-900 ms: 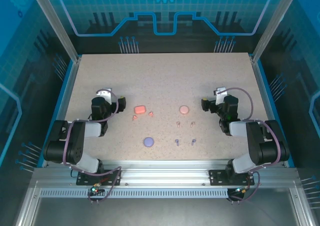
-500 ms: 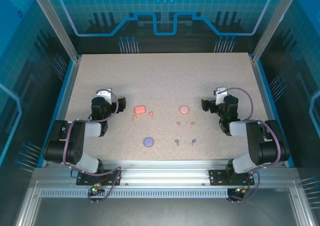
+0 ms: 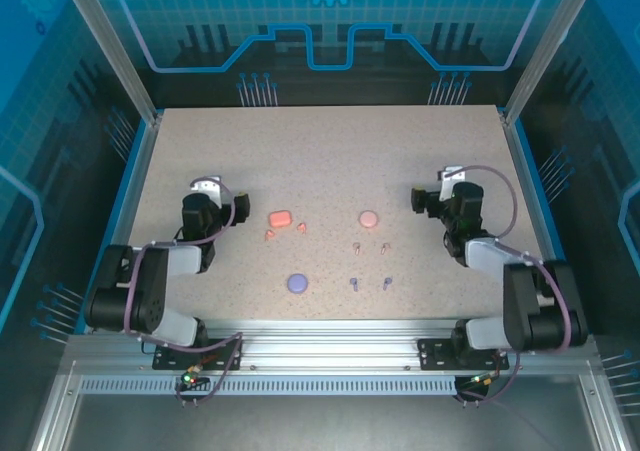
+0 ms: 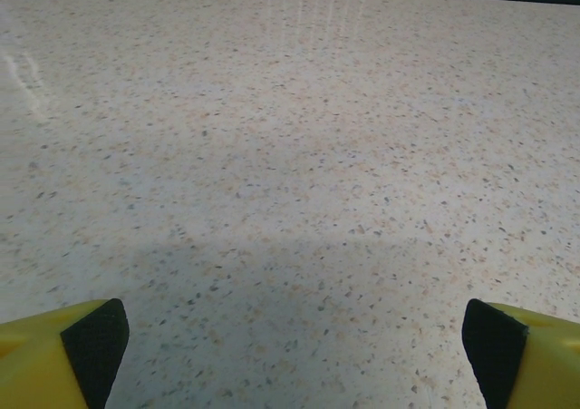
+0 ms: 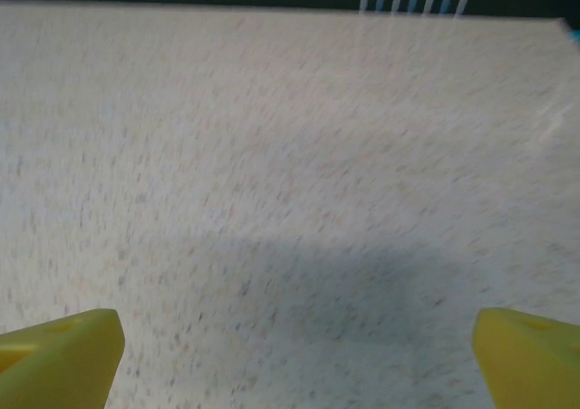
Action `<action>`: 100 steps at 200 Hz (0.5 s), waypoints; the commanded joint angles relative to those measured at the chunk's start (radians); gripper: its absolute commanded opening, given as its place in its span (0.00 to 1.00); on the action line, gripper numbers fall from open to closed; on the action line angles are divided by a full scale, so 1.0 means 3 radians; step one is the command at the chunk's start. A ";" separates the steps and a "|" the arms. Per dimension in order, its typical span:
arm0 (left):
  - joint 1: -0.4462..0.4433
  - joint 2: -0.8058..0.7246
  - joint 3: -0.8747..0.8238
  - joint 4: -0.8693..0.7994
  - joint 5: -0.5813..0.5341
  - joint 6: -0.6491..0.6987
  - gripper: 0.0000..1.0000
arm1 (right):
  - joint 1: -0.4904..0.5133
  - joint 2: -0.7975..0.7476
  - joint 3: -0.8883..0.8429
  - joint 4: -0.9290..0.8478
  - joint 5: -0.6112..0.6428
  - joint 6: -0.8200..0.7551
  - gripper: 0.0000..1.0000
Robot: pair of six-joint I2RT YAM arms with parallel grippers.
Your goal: Insert wireless bluetooth earbuds into charging case
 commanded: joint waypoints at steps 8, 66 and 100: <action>0.0003 -0.0425 0.0247 -0.0562 -0.0434 -0.0190 0.99 | -0.0122 -0.0524 0.0482 -0.1198 0.0293 0.0676 1.00; -0.0018 -0.1232 0.0689 -0.2095 -0.0483 -0.1396 0.99 | -0.0214 -0.0380 0.1440 -0.2649 -0.0716 0.0961 1.00; -0.0158 -0.1462 0.0840 -0.2791 -0.0222 -0.2003 0.99 | 0.0335 -0.0285 0.1617 -0.3163 -0.0758 0.1139 1.00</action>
